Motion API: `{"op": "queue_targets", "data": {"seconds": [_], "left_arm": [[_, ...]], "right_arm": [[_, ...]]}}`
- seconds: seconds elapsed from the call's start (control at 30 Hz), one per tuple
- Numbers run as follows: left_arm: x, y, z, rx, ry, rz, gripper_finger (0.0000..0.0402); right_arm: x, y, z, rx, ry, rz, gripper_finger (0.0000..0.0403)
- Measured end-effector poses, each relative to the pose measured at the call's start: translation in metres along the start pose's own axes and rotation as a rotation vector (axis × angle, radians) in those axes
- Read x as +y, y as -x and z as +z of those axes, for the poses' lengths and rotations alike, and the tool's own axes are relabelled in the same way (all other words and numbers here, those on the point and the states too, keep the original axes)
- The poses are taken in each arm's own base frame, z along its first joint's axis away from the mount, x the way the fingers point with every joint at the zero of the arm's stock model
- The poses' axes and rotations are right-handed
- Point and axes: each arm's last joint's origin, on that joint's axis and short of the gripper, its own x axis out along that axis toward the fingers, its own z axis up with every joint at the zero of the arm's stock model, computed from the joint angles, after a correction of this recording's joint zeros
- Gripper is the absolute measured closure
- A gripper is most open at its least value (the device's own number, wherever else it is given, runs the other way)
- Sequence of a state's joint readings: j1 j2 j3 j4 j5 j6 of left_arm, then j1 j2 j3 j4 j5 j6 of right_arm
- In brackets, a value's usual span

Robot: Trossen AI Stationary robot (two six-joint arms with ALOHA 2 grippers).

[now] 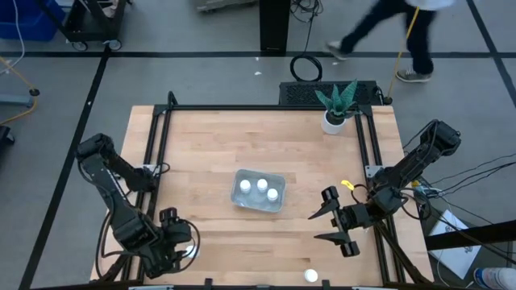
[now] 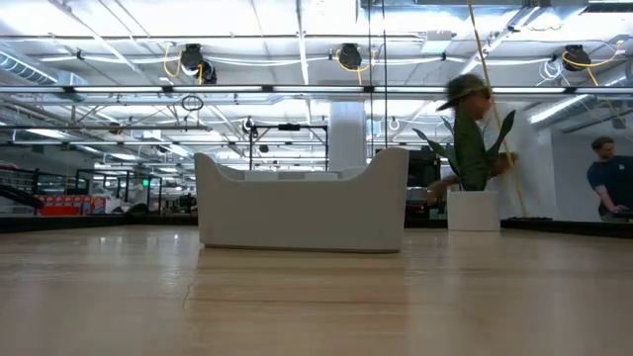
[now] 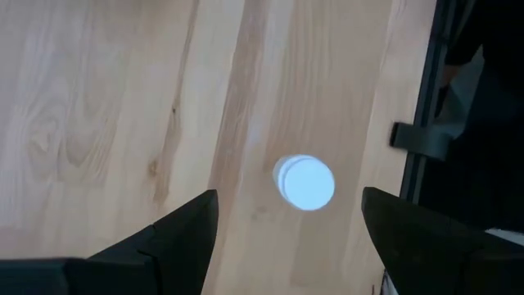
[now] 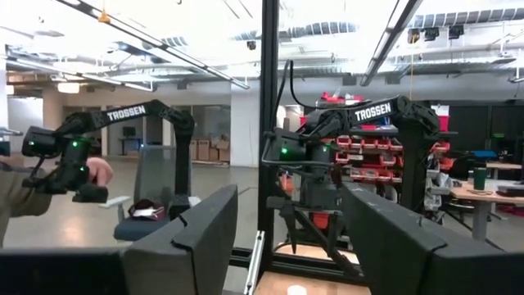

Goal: Pick and place pill bottles into a basket
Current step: Put the left pill bottle into the bin

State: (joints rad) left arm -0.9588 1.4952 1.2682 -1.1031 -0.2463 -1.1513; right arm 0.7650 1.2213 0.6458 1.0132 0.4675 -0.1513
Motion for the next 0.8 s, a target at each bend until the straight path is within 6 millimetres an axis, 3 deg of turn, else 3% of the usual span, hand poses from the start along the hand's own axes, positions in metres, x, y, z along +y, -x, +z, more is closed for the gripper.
{"op": "queue_targets", "data": {"seconds": [0.43, 0.8], "left_arm": [[-0.010, -0.003, -0.013, -0.076, 0.001, 0.033, 0.0094], [-0.016, -0.021, -0.014, -0.049, 0.010, 0.083, 0.0094]], "right_arm": [[0.000, 0.000, 0.000, 0.001, 0.008, -0.003, 0.0190], [0.000, 0.000, 0.000, 0.002, 0.001, -0.003, 0.0190]]}}
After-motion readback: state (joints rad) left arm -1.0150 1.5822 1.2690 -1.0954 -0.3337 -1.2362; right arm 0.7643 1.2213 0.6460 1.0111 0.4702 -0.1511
